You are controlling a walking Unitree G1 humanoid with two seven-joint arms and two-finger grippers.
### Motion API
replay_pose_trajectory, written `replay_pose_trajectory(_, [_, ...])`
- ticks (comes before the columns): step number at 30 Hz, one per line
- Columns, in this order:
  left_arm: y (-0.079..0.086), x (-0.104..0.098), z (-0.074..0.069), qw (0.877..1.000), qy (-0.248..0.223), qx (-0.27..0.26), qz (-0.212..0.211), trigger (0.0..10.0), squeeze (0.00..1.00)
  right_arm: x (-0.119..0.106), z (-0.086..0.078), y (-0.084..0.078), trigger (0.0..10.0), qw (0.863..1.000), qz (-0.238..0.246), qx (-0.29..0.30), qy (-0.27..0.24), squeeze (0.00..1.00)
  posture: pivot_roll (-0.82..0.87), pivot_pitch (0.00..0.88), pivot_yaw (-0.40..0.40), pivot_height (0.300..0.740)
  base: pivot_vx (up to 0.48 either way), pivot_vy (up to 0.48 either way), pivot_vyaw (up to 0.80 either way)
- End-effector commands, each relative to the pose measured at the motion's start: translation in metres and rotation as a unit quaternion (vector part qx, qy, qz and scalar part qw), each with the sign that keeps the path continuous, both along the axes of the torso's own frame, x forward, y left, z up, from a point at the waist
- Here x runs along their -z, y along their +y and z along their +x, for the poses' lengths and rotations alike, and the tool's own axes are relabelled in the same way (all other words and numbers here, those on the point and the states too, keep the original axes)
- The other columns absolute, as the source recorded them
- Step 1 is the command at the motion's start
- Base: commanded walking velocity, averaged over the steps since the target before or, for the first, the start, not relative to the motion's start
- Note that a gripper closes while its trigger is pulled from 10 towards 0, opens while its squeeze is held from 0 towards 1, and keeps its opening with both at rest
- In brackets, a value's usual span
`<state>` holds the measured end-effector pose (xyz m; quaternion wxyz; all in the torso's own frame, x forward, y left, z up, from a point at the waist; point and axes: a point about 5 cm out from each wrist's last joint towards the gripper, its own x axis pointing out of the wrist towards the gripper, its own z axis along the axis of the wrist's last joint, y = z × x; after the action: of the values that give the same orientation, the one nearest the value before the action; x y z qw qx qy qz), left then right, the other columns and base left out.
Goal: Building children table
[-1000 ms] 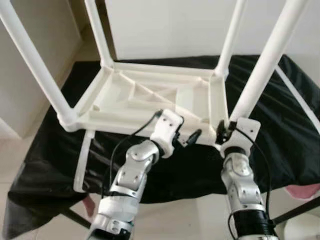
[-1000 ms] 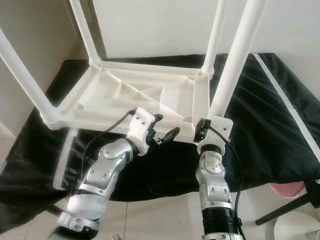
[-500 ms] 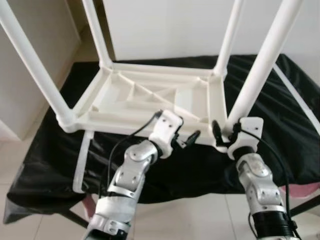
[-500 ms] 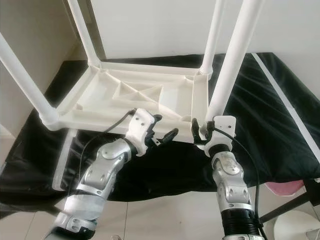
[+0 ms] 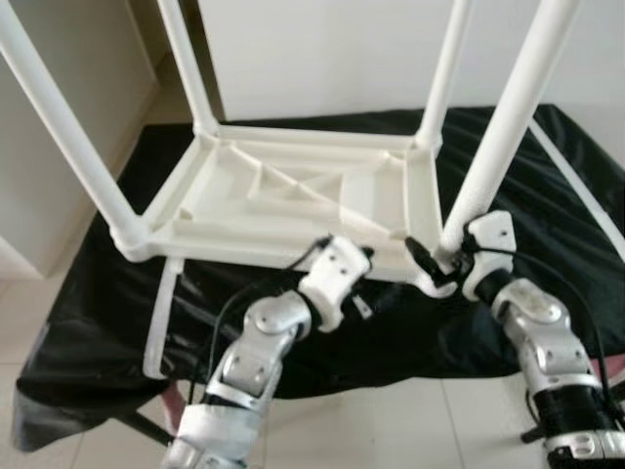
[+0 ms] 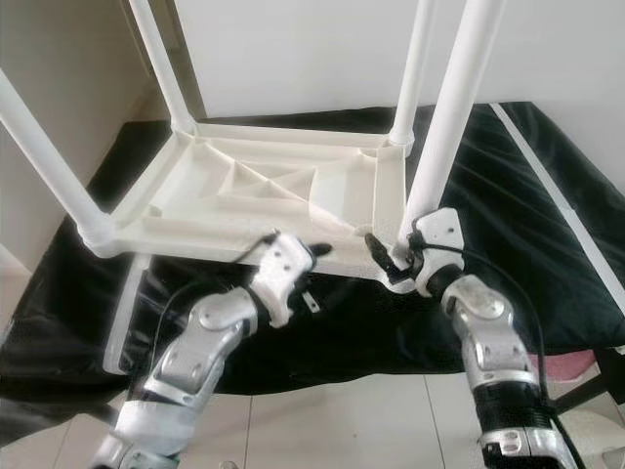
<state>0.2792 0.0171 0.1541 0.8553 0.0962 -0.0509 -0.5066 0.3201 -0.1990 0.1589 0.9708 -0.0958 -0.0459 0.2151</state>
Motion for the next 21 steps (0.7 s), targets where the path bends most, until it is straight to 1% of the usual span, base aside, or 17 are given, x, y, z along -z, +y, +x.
replay_pose_trajectory(1, [-0.001,-0.001,-0.003,1.000,-0.011,0.016,0.003,10.0,0.00,0.004,0.000,0.002,3.9,1.000,-0.009,-0.013,0.009,0.00,-0.09,0.038,0.050,0.740,0.000,0.000,0.00])
replay_pose_trajectory(2, [-0.003,0.000,-0.003,1.000,-0.012,0.014,0.008,10.0,0.00,0.006,0.003,0.002,0.0,1.000,-0.008,-0.011,0.013,0.00,-0.08,0.034,0.043,0.740,0.000,0.000,0.00])
replay_pose_trajectory(6, [-0.004,-0.001,-0.003,1.000,-0.012,0.013,0.006,10.0,0.00,0.009,0.004,0.001,0.0,1.000,-0.008,-0.012,0.020,0.00,-0.08,0.032,0.038,0.740,0.000,0.000,0.00])
replay_pose_trajectory(8, [-0.003,-0.003,-0.003,1.000,-0.011,0.011,-0.005,10.0,0.00,0.015,0.003,-0.001,0.0,0.999,-0.022,-0.008,0.034,0.00,-0.08,0.031,0.036,0.740,0.000,0.000,0.00])
replay_pose_trajectory(9, [-0.002,-0.004,-0.004,1.000,-0.004,0.006,-0.021,10.0,0.00,0.019,0.003,-0.004,0.0,0.999,-0.016,0.001,0.045,0.00,-0.08,0.031,0.036,0.740,0.000,0.000,0.00])
replay_pose_trajectory(10, [-0.002,-0.004,-0.004,1.000,-0.003,0.005,-0.025,10.0,0.00,0.019,0.003,-0.004,0.0,0.999,-0.013,0.002,0.047,0.00,-0.08,0.031,0.036,0.740,0.000,0.000,0.00])
replay_pose_trajectory(12, [0.000,-0.004,-0.003,1.000,-0.003,0.004,-0.022,10.0,0.00,0.019,0.004,-0.004,0.0,0.999,-0.012,0.000,0.049,0.00,-0.08,0.029,0.037,0.740,0.000,0.000,0.00])
replay_pose_trajectory(13, [0.001,-0.003,-0.003,1.000,-0.003,0.004,-0.018,10.0,0.00,0.020,0.004,-0.005,0.3,0.999,-0.015,0.000,0.051,0.00,-0.08,0.029,0.037,0.740,0.000,0.000,0.00])
replay_pose_trajectory(15, [0.002,-0.003,-0.003,1.000,-0.003,0.004,-0.016,10.0,0.00,0.020,0.004,-0.005,0.3,0.998,-0.013,0.001,0.054,0.00,-0.08,0.028,0.037,0.740,0.000,0.000,0.00])
replay_pose_trajectory(16, [0.003,-0.002,-0.003,1.000,-0.003,0.003,-0.014,10.0,0.00,0.020,0.004,-0.005,4.6,0.998,-0.012,0.003,0.054,0.00,-0.08,0.026,0.036,0.740,0.000,0.000,0.00])
replay_pose_trajectory(17, [0.004,-0.002,-0.002,1.000,-0.004,0.002,-0.015,10.0,0.00,0.020,0.005,-0.005,10.0,0.999,-0.015,0.009,0.051,0.00,-0.08,0.026,0.036,0.740,0.000,0.000,0.00])
replay_pose_trajectory(18, [0.004,-0.002,-0.002,1.000,-0.004,0.002,-0.015,10.0,0.00,0.020,0.005,-0.005,10.0,0.999,-0.015,0.009,0.051,0.00,-0.08,0.026,0.036,0.740,0.000,0.000,0.00])
replay_pose_trajectory(19, [0.004,-0.003,-0.001,1.000,-0.006,-0.002,-0.015,10.0,0.00,0.020,0.005,-0.006,10.0,0.998,-0.018,0.027,0.048,0.00,-0.07,0.024,0.036,0.740,0.000,0.000,0.00])
replay_pose_trajectory(20, [0.005,-0.004,-0.001,1.000,-0.007,-0.006,-0.019,10.0,0.00,0.020,0.005,-0.006,10.0,0.998,-0.009,0.050,0.049,0.00,-0.08,0.023,0.038,0.740,0.000,0.000,0.00])
replay_pose_trajectory(21, [0.005,-0.004,-0.001,1.000,-0.007,-0.006,-0.019,10.0,0.00,0.020,0.005,-0.006,10.0,0.998,-0.009,0.050,0.049,0.00,-0.08,0.023,0.038,0.740,0.000,0.000,0.00])
